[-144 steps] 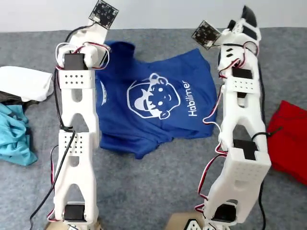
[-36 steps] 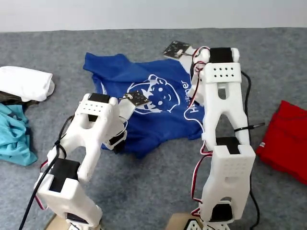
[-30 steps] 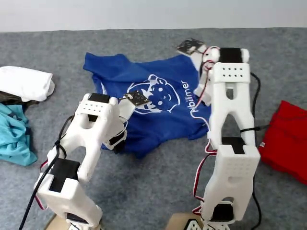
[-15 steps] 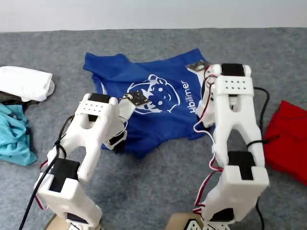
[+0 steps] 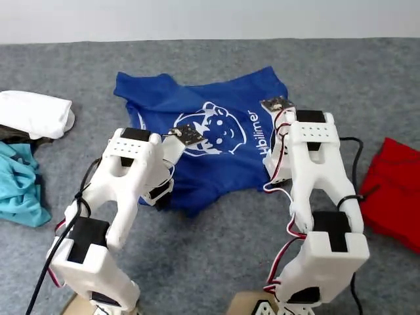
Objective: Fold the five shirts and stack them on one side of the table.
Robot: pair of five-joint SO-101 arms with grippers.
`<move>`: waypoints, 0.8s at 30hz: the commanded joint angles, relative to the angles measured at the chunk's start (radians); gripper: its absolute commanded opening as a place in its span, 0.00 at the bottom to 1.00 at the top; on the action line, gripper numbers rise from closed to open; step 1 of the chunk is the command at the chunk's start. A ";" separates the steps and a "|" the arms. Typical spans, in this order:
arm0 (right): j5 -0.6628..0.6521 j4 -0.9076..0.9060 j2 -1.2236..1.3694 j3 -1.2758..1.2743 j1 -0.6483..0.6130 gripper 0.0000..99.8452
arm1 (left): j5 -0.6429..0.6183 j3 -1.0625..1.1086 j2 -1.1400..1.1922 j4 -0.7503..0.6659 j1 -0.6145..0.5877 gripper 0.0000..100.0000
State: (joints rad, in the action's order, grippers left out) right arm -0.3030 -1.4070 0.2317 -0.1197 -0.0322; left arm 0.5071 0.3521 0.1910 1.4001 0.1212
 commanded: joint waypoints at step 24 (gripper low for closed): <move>0.147 0.099 0.077 0.002 -0.039 0.24 | 0.005 -0.001 -0.054 -0.009 0.005 0.13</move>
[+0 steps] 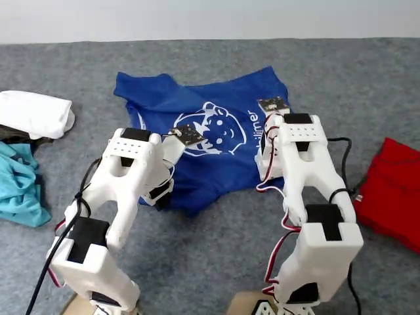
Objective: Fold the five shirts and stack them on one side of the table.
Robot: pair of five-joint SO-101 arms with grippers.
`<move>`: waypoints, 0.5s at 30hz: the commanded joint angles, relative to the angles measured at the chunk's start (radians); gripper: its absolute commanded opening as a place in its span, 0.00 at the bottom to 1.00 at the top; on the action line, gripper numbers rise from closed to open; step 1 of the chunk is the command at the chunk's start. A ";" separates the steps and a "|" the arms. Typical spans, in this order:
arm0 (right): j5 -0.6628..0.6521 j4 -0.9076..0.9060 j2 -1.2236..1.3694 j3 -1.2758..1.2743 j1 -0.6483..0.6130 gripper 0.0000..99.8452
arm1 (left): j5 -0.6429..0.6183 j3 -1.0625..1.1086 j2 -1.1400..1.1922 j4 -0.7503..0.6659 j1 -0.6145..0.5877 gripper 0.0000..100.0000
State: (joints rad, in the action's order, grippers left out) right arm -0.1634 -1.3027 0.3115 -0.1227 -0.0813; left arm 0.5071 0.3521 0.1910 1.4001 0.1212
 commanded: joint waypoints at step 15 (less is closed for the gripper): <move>-0.149 0.038 0.054 0.037 0.025 0.01 | 0.005 -0.001 -0.052 -0.009 0.000 0.13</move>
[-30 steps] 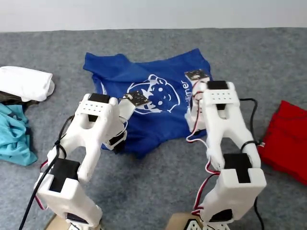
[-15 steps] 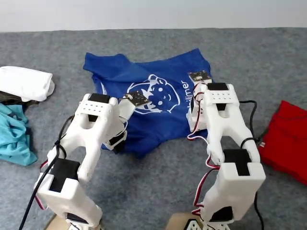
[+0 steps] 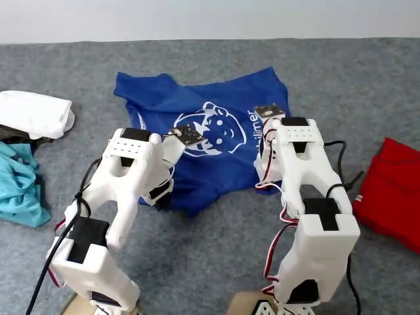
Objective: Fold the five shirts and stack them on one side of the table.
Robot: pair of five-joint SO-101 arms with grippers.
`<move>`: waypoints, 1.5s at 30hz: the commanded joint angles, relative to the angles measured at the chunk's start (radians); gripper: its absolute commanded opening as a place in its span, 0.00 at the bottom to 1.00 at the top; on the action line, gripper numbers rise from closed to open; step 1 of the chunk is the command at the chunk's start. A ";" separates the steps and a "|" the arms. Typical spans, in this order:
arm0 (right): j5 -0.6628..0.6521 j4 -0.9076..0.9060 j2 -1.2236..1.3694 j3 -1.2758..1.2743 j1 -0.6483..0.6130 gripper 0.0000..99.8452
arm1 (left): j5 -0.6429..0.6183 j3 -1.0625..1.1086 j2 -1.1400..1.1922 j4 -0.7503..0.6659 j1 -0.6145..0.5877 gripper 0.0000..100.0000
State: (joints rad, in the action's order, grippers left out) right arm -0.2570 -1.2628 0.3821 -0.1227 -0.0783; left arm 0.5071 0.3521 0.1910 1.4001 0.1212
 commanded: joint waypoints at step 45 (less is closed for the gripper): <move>-1.065 -0.179 -0.082 0.660 0.168 0.01 | 0.009 -0.007 -0.054 0.060 0.186 0.14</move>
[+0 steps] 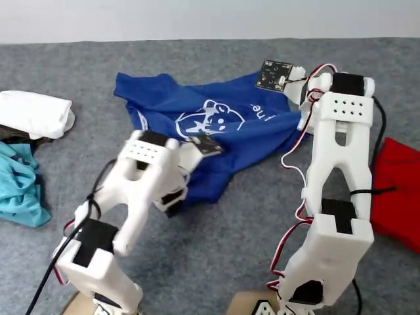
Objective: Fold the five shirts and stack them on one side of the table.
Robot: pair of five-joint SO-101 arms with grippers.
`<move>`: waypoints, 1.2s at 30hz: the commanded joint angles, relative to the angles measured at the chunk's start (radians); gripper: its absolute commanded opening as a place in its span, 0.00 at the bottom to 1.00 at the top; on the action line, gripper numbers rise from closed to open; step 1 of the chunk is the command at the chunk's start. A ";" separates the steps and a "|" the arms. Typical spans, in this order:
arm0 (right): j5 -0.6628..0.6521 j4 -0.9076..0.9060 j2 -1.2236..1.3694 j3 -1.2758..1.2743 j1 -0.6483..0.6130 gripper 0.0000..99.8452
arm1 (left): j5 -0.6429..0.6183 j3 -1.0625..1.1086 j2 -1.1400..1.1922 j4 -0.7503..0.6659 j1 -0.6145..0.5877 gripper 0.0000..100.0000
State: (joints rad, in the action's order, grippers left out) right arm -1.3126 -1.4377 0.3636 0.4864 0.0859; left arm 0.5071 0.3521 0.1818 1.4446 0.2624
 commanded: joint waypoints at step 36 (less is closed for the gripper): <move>0.041 -0.041 -0.114 0.055 0.062 0.01 | 0.005 -0.541 -0.078 0.250 -0.158 0.00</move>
State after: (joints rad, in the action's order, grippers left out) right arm -1.2820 -1.4760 0.3191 0.4864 0.1135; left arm 0.5071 -0.0545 0.2555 1.6134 0.1642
